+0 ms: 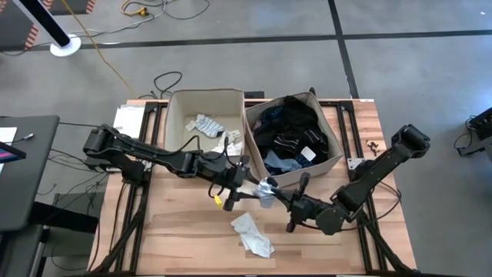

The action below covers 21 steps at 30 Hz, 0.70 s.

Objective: Sort clothes
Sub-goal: Put the white and blue sock into the left laundry organizer

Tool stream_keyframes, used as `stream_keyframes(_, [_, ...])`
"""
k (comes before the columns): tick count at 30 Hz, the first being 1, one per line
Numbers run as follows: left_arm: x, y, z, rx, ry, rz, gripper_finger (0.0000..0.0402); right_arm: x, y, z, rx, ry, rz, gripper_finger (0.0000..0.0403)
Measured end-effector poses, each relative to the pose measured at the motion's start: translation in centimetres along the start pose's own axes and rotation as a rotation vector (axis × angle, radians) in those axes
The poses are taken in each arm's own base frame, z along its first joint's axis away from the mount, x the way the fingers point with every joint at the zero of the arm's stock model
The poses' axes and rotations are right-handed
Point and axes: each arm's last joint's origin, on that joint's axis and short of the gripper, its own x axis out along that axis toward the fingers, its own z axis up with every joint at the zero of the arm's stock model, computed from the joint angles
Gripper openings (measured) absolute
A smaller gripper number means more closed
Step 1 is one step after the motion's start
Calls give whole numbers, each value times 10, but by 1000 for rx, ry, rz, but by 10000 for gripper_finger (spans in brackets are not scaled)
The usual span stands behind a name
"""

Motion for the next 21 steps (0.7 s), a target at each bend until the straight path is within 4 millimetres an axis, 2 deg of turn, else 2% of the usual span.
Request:
stream_keyframes(3, [0,-2,1,33,-6,-11,159,0,0,0,-1,1,-1,1])
stream_keyframes(9, [0,-9,1,112,-19,-98,24,2,-1,0,2,3,-5,1])
stream_keyframes(10, [0,-10,2,131,-21,-101,13,2,-1,0,2,3,-5,1])
stream_keyframes(17, [-1,-8,1,165,-12,-91,3,2,-1,-1,-19,9,-6,14])
stream_keyframes(21, [-17,-6,11,215,16,-21,2,5,-9,3,7,-3,-27,33])
